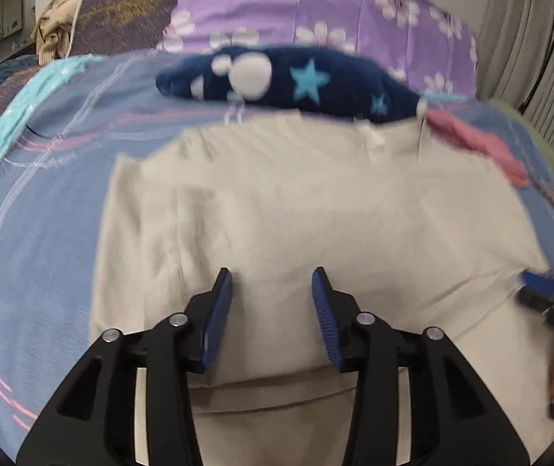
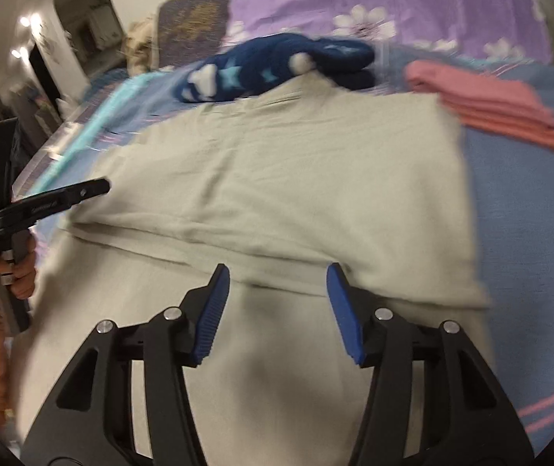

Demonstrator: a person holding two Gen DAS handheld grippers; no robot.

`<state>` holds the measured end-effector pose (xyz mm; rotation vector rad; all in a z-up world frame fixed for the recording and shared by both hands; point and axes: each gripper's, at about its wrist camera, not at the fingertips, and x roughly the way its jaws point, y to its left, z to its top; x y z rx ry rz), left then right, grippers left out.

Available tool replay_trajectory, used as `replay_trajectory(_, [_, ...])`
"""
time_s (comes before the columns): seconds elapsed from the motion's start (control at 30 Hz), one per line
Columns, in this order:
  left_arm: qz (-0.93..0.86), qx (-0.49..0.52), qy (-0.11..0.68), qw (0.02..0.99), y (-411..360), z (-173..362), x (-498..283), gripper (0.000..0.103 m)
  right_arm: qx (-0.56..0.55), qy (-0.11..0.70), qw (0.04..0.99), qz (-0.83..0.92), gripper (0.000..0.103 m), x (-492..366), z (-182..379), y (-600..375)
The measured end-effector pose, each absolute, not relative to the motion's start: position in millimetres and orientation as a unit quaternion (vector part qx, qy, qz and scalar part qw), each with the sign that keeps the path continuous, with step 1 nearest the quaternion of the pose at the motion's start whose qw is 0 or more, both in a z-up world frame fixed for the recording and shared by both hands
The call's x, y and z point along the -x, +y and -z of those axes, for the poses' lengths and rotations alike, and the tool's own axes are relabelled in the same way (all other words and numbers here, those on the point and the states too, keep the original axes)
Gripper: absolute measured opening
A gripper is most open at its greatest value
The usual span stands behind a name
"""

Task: Fold small clothes

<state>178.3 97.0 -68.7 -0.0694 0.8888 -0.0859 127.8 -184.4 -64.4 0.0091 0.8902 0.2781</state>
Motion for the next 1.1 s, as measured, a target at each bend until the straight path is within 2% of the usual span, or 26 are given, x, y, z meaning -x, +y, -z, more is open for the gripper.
replay_trajectory(0.07, [0.045,0.016,0.418,0.907,90,67,-174,0.058,0.006,0.438,0.897,-0.063,0.053,-119,68,-212])
replay_trajectory(0.1, [0.052,0.016,0.418,0.907,88,66,-174,0.064,-0.011,0.438,0.896,-0.070,0.041,-114,70,-228])
replay_trajectory(0.2, [0.054,0.008,0.418,0.907,85,68,-171,0.068,-0.054,0.446,0.890,-0.074,0.025,-98,69,-259])
replay_trajectory(0.27, [0.055,0.010,0.417,0.907,85,68,-170,0.069,-0.074,0.447,0.888,-0.072,0.028,-89,64,-266])
replay_trajectory(0.3, [0.057,0.013,0.416,0.908,86,68,-170,0.069,-0.072,0.440,0.893,-0.058,0.045,-86,58,-268])
replay_trajectory(0.33, [0.059,0.018,0.415,0.908,87,68,-169,0.069,-0.067,0.427,0.900,-0.046,0.053,-85,51,-270])
replay_trajectory(0.47, [0.062,0.020,0.416,0.907,87,69,-172,0.070,-0.084,0.404,0.910,-0.040,0.053,-110,21,-284])
replay_trajectory(0.6, [0.059,0.013,0.416,0.908,84,70,-172,0.071,-0.150,0.406,0.899,-0.062,0.045,-180,8,-303])
replay_trajectory(0.7, [0.062,0.018,0.415,0.908,86,70,-172,0.071,-0.184,0.417,0.888,-0.052,0.034,-231,18,-315])
replay_trajectory(0.73, [0.065,0.020,0.415,0.907,86,70,-172,0.072,-0.192,0.423,0.885,-0.044,0.027,-243,24,-318])
replay_trajectory(0.83, [0.071,0.025,0.415,0.907,87,70,-172,0.076,-0.232,0.449,0.860,-0.062,0.024,-273,48,-321])
replay_trajectory(0.87, [0.074,0.027,0.415,0.907,87,70,-172,0.076,-0.251,0.464,0.845,-0.086,0.024,-281,58,-319])
replay_trajectory(0.93, [0.078,0.028,0.415,0.906,87,70,-173,0.078,-0.256,0.484,0.831,-0.100,0.039,-287,71,-312])
replay_trajectory(1.1, [0.079,0.027,0.416,0.906,86,71,-173,0.080,-0.215,0.473,0.850,-0.093,0.053,-292,68,-293])
